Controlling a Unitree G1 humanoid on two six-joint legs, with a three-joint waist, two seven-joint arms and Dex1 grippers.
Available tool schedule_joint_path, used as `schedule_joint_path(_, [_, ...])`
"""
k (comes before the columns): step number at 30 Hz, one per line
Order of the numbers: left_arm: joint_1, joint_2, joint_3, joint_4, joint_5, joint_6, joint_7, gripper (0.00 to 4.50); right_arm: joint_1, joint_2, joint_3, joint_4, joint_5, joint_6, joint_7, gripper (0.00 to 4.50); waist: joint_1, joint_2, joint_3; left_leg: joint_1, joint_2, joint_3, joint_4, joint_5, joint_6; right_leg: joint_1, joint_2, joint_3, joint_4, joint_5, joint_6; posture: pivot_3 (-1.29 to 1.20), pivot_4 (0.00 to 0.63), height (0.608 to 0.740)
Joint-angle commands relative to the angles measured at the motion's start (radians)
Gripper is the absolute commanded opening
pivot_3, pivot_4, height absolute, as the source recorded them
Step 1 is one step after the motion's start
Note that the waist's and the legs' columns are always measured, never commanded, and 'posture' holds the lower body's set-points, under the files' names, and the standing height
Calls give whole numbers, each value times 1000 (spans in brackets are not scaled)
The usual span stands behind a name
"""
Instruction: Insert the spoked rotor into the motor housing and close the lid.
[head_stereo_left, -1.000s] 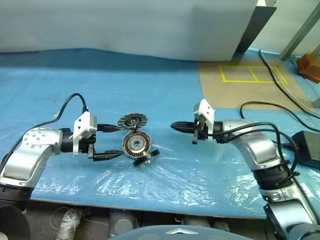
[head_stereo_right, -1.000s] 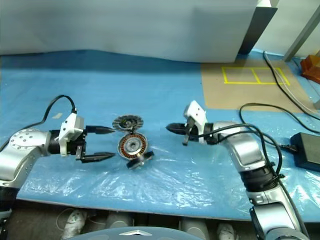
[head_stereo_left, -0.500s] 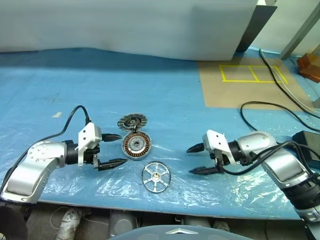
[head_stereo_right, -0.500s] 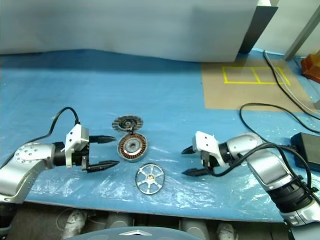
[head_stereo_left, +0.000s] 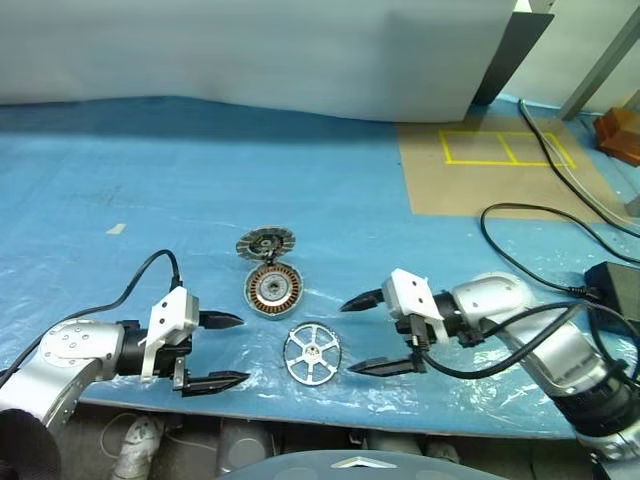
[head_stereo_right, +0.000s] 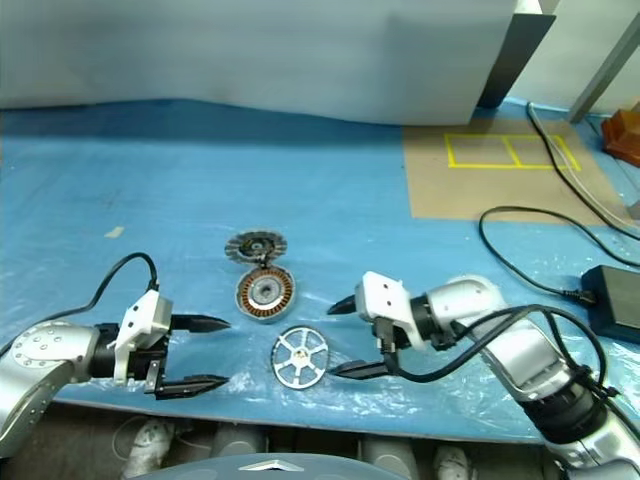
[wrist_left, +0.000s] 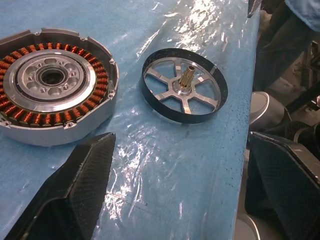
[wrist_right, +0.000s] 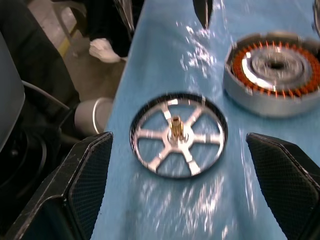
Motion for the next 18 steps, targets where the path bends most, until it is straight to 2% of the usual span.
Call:
schedule_joint_path(1, [3,18,18,-50,-6,-8,-3,4500,-28,47,91,47,-58,-79,15,4465,0,0,0,0,0,0,0,0,0,0,0,0,0,0,0,0,150,740])
schedule_joint_path(2, [5,17,18,-57,-7,-3,4,4500,-33,67,116,61,-68,-87,16,4465,0,0,0,0,0,0,0,0,0,0,0,0,0,0,0,0,150,740])
schedule_joint_path(5, [16,16,24,-76,-15,13,24,4500,-38,89,150,79,-83,-103,25,3837,1,0,0,-1,0,0,-1,0,0,0,0,0,-1,0,0,0,150,740])
schedule_joint_path(10, [63,19,37,-95,-8,8,34,4500,-37,107,163,140,-109,-139,22,2176,-2,0,0,-1,0,0,0,0,0,0,0,0,-1,0,0,0,150,740])
schedule_joint_path(18, [76,8,15,-121,-6,12,67,4500,-31,145,169,180,-123,-137,4,2176,-1,0,0,-1,0,0,1,0,0,0,0,0,1,0,0,0,150,740])
